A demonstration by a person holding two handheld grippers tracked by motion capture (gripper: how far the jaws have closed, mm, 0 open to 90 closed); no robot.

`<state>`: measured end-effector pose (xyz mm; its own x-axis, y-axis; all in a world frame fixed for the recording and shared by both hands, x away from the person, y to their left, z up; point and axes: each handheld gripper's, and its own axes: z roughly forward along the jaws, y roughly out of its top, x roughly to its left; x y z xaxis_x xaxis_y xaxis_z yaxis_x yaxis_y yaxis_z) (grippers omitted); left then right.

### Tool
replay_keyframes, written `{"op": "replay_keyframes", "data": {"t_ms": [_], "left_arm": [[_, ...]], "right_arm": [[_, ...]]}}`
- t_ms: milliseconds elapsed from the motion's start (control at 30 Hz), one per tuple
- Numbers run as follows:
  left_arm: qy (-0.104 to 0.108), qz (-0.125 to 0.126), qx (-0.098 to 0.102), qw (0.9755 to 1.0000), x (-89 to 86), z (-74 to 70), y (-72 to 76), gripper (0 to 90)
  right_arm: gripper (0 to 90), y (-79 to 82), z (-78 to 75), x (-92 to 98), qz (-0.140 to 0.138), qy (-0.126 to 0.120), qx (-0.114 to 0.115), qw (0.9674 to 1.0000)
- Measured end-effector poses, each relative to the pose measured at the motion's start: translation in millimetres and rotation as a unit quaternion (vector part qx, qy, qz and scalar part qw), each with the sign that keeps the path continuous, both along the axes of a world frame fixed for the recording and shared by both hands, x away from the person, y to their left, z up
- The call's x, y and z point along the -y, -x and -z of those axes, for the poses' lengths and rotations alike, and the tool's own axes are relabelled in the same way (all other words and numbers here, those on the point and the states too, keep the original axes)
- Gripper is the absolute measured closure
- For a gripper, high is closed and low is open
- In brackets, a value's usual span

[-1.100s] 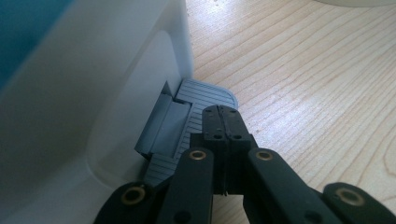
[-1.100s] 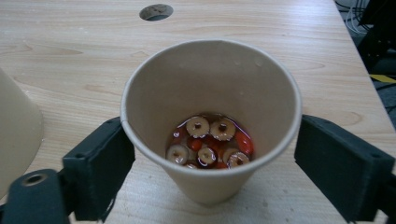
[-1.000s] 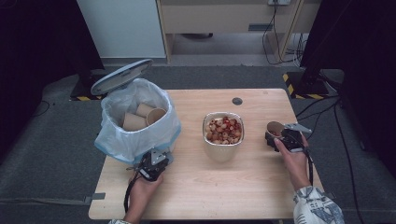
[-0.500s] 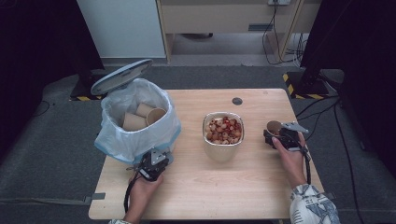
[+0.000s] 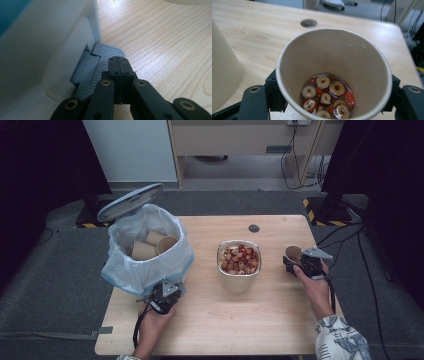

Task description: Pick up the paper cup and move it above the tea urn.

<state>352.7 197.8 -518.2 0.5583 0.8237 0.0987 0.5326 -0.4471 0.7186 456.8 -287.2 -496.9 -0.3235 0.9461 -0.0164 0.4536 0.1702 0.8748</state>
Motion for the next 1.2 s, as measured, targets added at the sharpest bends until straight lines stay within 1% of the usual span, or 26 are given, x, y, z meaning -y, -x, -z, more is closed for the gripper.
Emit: {"op": "replay_keyframes", "data": {"t_ms": [33,67,133,167,200,267,300,367,400,433,567,600,633,667,700,733,767,800,867,967,1000,1033,1133,1200], "left_arm": [[0.000,0.000,0.000,1.0000,0.0,0.0,0.0,89.8],[0.000,0.000,0.000,1.0000,-0.1,0.0,-0.1,89.8],[0.000,0.000,0.000,1.0000,0.0,0.0,-0.1,89.8],[0.000,0.000,0.000,1.0000,0.0,0.0,-0.1,89.8],[0.000,0.000,0.000,1.0000,0.0,0.0,-0.1,89.8],[0.000,0.000,0.000,1.0000,-0.1,0.0,-0.1,89.8],[0.000,0.000,0.000,1.0000,0.0,0.0,0.0,89.8],[0.001,0.000,0.000,1.0000,-0.1,0.0,-0.1,89.8],[0.001,0.000,0.000,1.0000,-0.2,0.0,-0.2,89.8],[0.001,0.000,0.000,1.0000,-0.2,0.0,-0.1,89.8],[0.000,0.000,0.000,1.0000,-0.2,0.0,-0.1,89.8],[0.000,0.000,0.000,1.0000,0.0,0.0,0.0,89.8],[0.000,0.000,0.000,1.0000,0.0,0.0,0.0,89.8],[-0.004,0.003,0.002,1.0000,-0.3,-0.2,-0.3,89.8],[0.000,0.000,0.000,1.0000,0.0,0.1,0.0,89.8],[-0.003,0.003,0.002,1.0000,-0.3,-0.2,-0.3,89.9],[-0.003,0.002,0.002,1.0000,-0.2,-0.2,-0.2,89.8],[-0.003,0.002,0.002,1.0000,-0.2,-0.2,-0.2,89.8],[0.000,-0.001,0.000,1.0000,0.0,0.1,0.0,89.8],[0.000,0.000,0.000,1.0000,0.1,0.1,0.1,89.8],[0.000,0.000,0.000,1.0000,0.1,0.1,0.1,89.8],[0.000,-0.001,0.000,1.0000,0.0,0.1,0.1,89.8],[0.000,0.000,0.000,1.0000,-0.1,0.1,0.0,89.8],[0.001,0.000,0.000,1.0000,-0.2,0.1,-0.1,89.8]], "right_arm": [[29.5,0.0,0.0,0.0,0.000,0.000,0.000,1.0000],[29.6,0.4,-11.3,0.2,-0.011,0.006,0.008,0.9999],[30.0,0.0,-24.1,1.9,-0.023,0.015,0.016,0.9995],[30.0,0.0,-24.1,1.9,-0.023,0.015,0.016,0.9995],[30.1,-0.4,-28.1,2.3,-0.025,0.017,0.018,0.9994],[30.4,-1.8,-40.4,4.1,-0.032,0.026,0.025,0.9988],[30.5,-2.9,-47.6,5.4,-0.033,0.021,0.027,0.9988],[30.6,-3.6,-50.2,6.1,-0.034,0.021,0.029,0.9988],[30.6,-5.4,-56.0,7.3,-0.038,0.019,0.029,0.9987],[30.7,-6.3,-58.4,8.2,-0.041,0.022,0.029,0.9985],[30.8,-9.7,-63.9,10.0,-0.043,0.023,0.028,0.9984],[30.8,-11.5,-67.3,11.3,-0.046,0.026,0.027,0.9982],[30.8,-11.5,-67.3,11.3,-0.046,0.026,0.027,0.9982],[30.8,-12.3,-68.5,12.0,-0.048,0.029,0.029,0.9980],[30.8,-13.4,-71.3,13.0,-0.050,0.030,0.029,0.9979],[30.8,-14.5,-73.9,13.8,-0.049,0.031,0.030,0.9978],[30.8,-16.6,-79.5,15.9,-0.049,0.032,0.035,0.9977],[30.8,-16.6,-79.5,15.9,-0.049,0.032,0.035,0.9977],[30.8,-18.9,-86.7,16.7,-0.046,0.031,0.039,0.9977],[30.8,-20.7,-95.8,11.1,-0.063,0.042,0.044,0.9962],[30.8,-22.0,-102.2,8.9,-0.071,0.044,0.048,0.9953],[30.8,-22.0,-102.2,8.9,-0.071,0.044,0.048,0.9953],[30.9,-26.0,-113.5,8.7,-0.063,0.044,0.056,0.9955],[30.9,-26.3,-115.4,7.1,-0.066,0.045,0.058,0.9951]]}}
